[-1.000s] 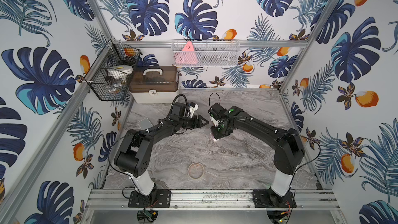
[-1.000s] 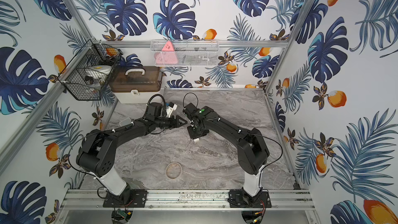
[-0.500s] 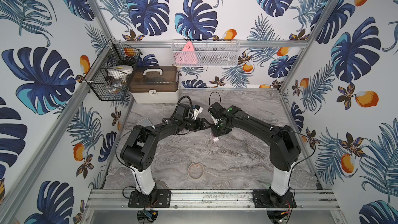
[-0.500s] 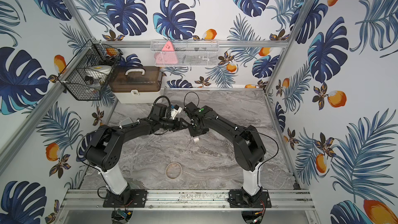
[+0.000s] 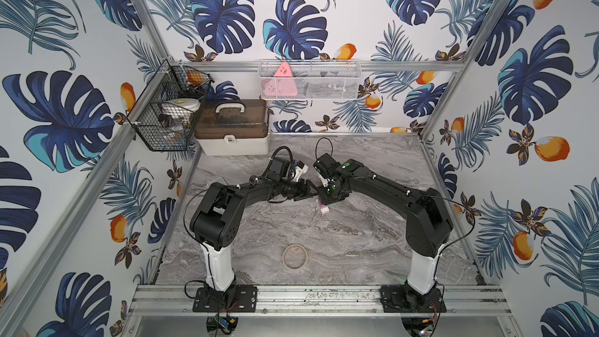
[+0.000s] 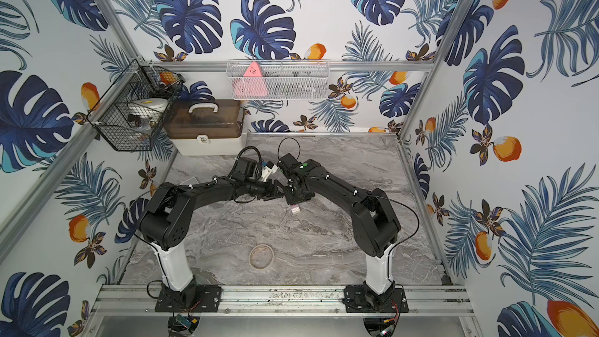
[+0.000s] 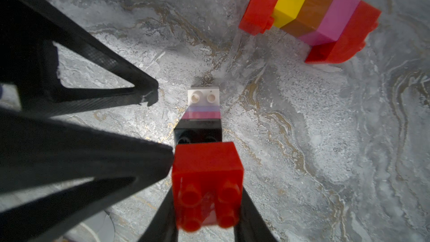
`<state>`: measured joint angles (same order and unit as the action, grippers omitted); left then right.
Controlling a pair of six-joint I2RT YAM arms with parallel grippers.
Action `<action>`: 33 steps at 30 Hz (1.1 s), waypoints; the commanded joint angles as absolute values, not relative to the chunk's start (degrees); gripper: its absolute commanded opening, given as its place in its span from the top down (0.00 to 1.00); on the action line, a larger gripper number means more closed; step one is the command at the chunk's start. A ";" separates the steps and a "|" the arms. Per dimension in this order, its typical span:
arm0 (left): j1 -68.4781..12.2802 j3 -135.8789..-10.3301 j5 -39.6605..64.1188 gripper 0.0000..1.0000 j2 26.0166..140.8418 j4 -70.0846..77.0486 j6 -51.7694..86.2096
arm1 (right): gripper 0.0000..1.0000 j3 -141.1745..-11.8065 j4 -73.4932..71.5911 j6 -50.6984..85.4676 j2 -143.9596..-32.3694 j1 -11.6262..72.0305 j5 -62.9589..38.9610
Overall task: Assemble the number 1 with lego
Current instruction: Assemble the lego brick with the lego brick.
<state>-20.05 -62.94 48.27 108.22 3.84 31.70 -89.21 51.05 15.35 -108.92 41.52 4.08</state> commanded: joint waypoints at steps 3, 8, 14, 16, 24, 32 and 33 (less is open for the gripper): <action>-19.98 -61.90 50.19 0.35 107.51 10.34 35.14 | 0.68 -89.20 50.32 14.42 -109.59 41.70 3.53; -19.60 -60.82 51.40 0.35 107.56 14.74 38.61 | 0.68 -89.52 50.53 14.17 -109.86 41.75 3.72; -19.68 -62.03 51.57 0.40 108.78 10.94 37.53 | 0.68 -90.26 50.84 13.97 -110.03 41.84 4.24; -19.75 -62.09 51.33 0.41 109.10 10.34 37.34 | 0.68 -90.35 50.80 13.89 -110.29 41.97 4.39; -20.13 -63.33 51.25 0.44 110.91 7.40 35.78 | 0.68 -89.87 50.24 13.98 -111.18 41.95 4.37; -20.30 -63.30 51.84 0.45 111.65 7.77 36.45 | 0.69 -90.10 51.12 13.82 -111.09 42.18 5.30; -20.30 -63.28 51.84 0.46 111.62 7.90 36.47 | 0.69 -90.42 51.52 13.80 -111.13 42.39 5.97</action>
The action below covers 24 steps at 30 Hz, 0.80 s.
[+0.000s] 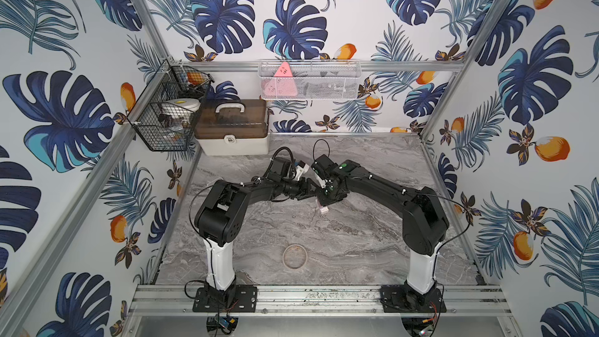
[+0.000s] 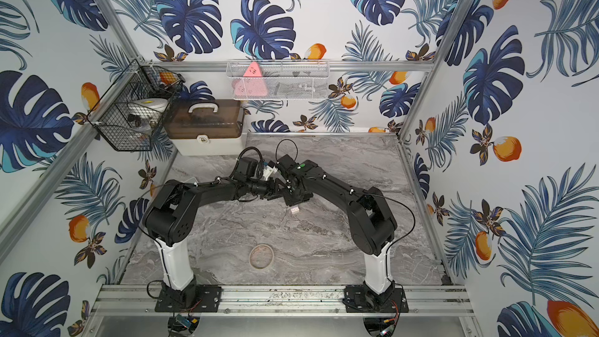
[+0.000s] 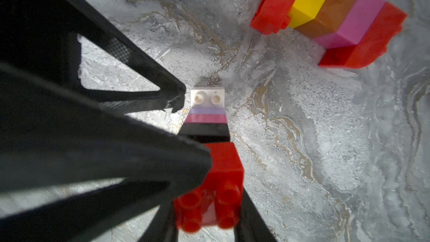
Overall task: Assemble the number 1 with lego
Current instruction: Assemble the lego brick with the lego brick.
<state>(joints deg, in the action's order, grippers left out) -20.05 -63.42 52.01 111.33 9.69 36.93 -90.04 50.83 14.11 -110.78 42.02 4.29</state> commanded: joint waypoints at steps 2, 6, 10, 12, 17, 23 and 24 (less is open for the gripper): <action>-20.30 -63.46 51.84 0.49 111.69 6.73 35.86 | 0.69 -91.45 52.74 13.83 -111.58 42.96 7.46; -20.30 -64.06 52.38 0.56 112.04 4.73 35.04 | 0.69 -92.59 54.29 14.39 -112.82 43.42 8.46; -20.28 -64.69 51.37 0.62 111.91 0.28 32.17 | 0.69 -93.01 54.71 15.08 -113.12 43.42 8.96; -20.30 -65.13 50.81 0.63 111.71 -2.23 30.88 | 0.69 -92.99 54.74 15.50 -113.11 43.42 9.14; -20.30 -65.56 49.71 0.65 111.29 -5.15 29.67 | 0.69 -93.49 55.39 16.51 -113.16 43.85 9.80; -20.12 -65.23 49.31 0.66 110.30 -5.50 29.81 | 0.70 -93.71 56.00 17.38 -113.70 44.60 11.21; -20.12 -65.36 49.23 0.66 110.39 -5.97 29.51 | 0.70 -93.63 56.01 17.54 -113.84 44.63 11.20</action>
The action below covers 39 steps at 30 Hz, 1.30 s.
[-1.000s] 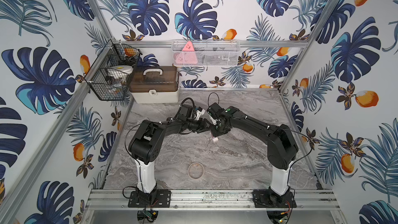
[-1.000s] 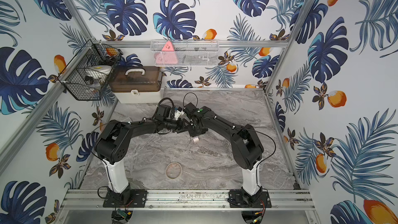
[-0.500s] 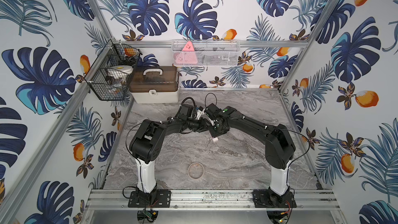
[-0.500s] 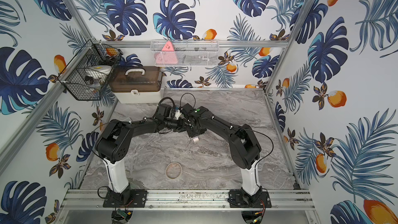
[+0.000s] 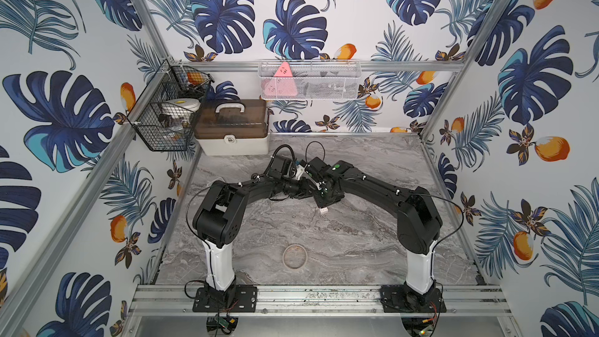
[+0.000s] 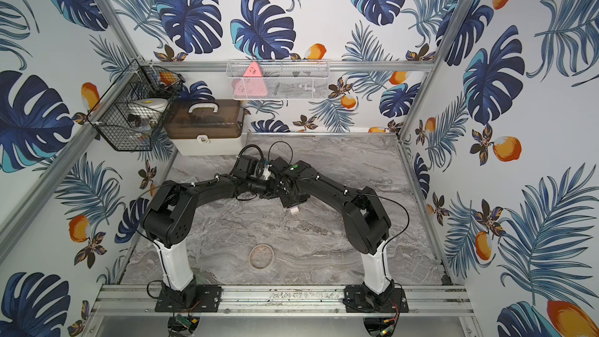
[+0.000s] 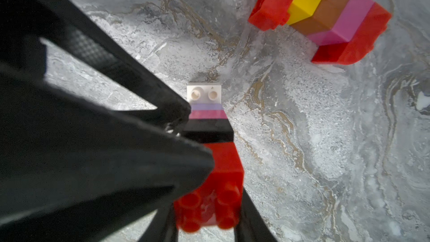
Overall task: Assemble the number 1 with lego
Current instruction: Assemble the lego brick with the lego brick.
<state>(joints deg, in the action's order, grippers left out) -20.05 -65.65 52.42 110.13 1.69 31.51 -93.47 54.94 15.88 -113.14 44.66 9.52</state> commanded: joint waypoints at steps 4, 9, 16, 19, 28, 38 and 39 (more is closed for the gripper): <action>-20.11 -65.59 48.78 0.69 110.52 -8.27 28.11 | 0.70 -92.66 55.39 18.33 -114.04 44.64 9.74; -20.13 -66.93 46.00 0.70 110.98 -13.75 24.63 | 0.70 -91.71 54.24 18.29 -114.08 44.58 8.28; -19.91 -68.68 40.53 0.72 112.68 -19.82 22.29 | 0.72 -90.42 52.47 18.37 -114.06 44.12 5.85; -19.39 -68.73 39.13 0.72 113.19 -20.93 22.30 | 0.72 -91.33 53.39 18.33 -115.02 44.12 5.71; -18.54 -69.88 37.14 0.71 114.43 -23.39 21.27 | 0.64 -94.98 56.24 18.09 -117.51 44.16 6.38; -18.54 -69.98 36.77 0.71 114.07 -23.99 20.05 | 0.55 -93.87 54.65 19.03 -116.81 44.19 5.10; -18.54 -70.06 36.69 0.70 113.95 -23.99 19.93 | 0.52 -93.87 54.58 19.07 -116.72 44.18 4.93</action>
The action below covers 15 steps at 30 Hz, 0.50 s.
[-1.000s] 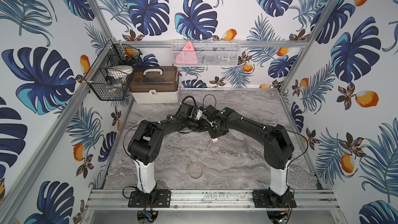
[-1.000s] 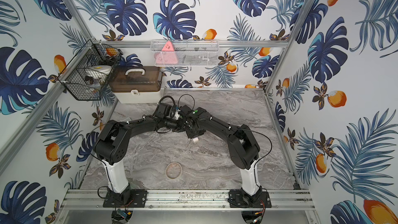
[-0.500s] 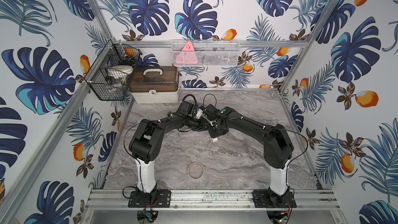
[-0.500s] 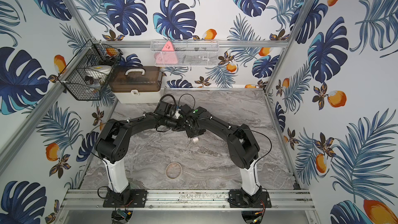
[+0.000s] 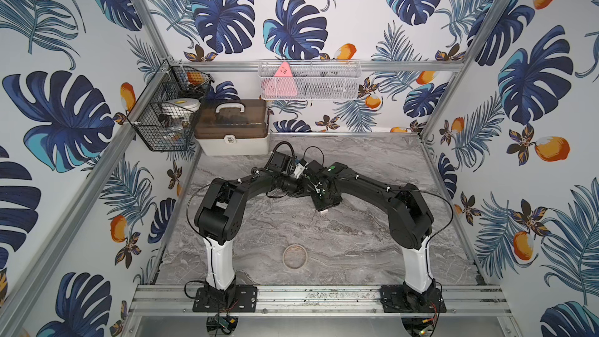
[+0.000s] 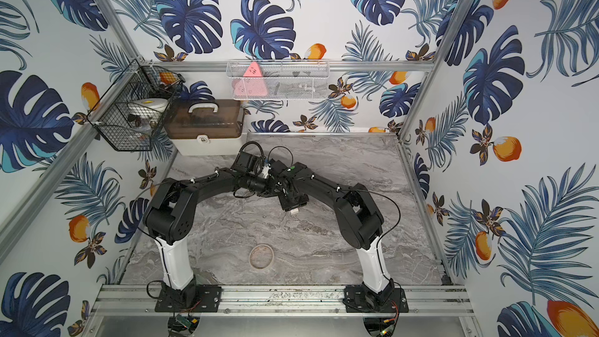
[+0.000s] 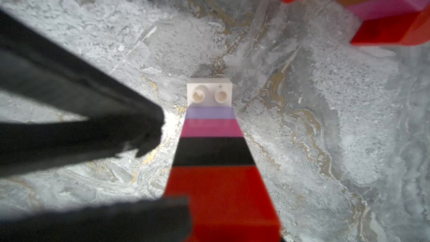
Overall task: Assemble the number 1 with lego
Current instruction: Assemble the lego brick with the lego brick.
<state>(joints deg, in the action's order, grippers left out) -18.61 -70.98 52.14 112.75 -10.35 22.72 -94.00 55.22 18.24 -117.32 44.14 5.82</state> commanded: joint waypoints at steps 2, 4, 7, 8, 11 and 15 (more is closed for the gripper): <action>-18.54 -70.03 36.94 0.70 113.69 -23.74 19.92 | 0.48 -94.09 54.51 19.20 -116.55 44.20 5.07; -18.54 -69.92 37.23 0.69 113.49 -23.15 20.07 | 0.46 -94.51 54.53 19.41 -116.54 44.21 5.42; -18.54 -69.79 37.88 0.68 113.12 -22.19 20.60 | 0.40 -95.14 54.58 19.60 -113.42 44.21 5.67; -18.54 -69.70 38.00 0.68 112.99 -21.86 20.73 | 0.39 -95.27 54.66 19.68 -112.85 44.21 5.93; -18.54 -69.46 38.80 0.67 112.63 -20.86 21.12 | 0.37 -95.88 55.21 19.86 -110.66 44.21 6.93; -18.54 -69.09 39.73 0.66 112.11 -19.63 21.70 | 0.34 -95.28 55.10 20.54 -105.50 44.12 9.04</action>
<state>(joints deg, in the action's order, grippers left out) -18.59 -70.11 50.96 111.24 -10.90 22.63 -95.37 55.16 19.20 -108.36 44.14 6.72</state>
